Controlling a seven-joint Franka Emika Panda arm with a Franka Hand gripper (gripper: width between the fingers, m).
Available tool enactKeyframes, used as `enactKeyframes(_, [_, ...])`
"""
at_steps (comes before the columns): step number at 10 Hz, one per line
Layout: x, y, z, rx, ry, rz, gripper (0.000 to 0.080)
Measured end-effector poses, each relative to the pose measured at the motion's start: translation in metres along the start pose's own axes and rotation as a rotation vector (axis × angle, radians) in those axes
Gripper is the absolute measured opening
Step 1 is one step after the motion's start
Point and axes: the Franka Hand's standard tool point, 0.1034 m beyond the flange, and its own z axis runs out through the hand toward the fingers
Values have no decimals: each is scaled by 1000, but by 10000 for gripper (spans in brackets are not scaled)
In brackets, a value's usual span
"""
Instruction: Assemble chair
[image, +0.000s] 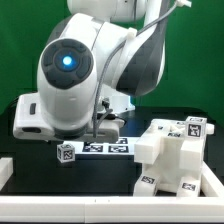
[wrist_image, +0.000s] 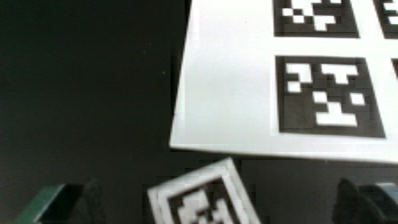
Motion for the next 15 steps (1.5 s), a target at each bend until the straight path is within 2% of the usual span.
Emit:
enactKeyframes(2, [5, 7, 9, 12, -52, 48, 649])
enactKeyframes(5, [2, 1, 26, 31, -125, 137, 649])
enactKeyframes(9, [2, 4, 29, 39, -133, 146, 649])
enactKeyframes(12, [2, 6, 29, 42, -133, 148, 234])
enactKeyframes(13, [1, 7, 29, 43, -134, 149, 234])
enactKeyframes(14, [0, 8, 29, 45, -138, 151, 120])
enactKeyframes(15, [0, 8, 29, 45, -138, 152, 120])
